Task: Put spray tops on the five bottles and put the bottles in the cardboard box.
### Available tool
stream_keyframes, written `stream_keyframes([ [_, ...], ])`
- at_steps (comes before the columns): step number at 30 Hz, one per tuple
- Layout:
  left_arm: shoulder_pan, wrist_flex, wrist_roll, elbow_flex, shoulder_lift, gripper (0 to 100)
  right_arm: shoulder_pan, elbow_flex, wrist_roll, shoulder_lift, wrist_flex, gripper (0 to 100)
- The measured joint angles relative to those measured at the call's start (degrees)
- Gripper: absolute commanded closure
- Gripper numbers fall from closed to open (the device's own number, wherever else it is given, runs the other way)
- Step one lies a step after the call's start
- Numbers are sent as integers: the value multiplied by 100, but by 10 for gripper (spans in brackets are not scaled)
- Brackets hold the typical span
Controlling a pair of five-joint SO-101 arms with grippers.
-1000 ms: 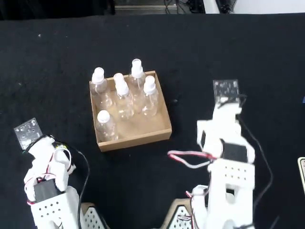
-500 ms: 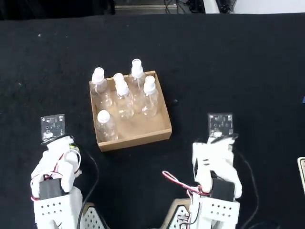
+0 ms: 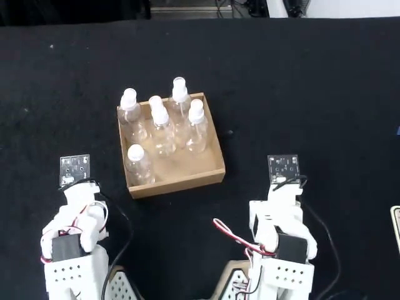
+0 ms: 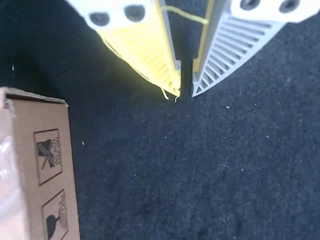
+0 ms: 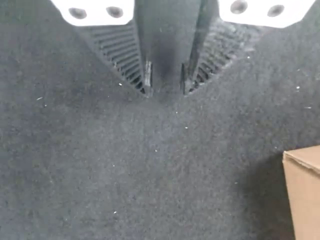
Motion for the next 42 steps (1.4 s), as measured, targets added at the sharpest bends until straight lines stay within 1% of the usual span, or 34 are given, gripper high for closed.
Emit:
stream_keyframes([
  [6,0,0,0,0,0,970,-35,0,0,0,53,913],
  [10,0,9,0,0,0,970,-492,0,0,0,88,913],
  [14,0,9,0,0,0,970,-756,0,0,0,88,913],
  [42,0,9,9,0,0,970,-791,0,0,0,88,913],
])
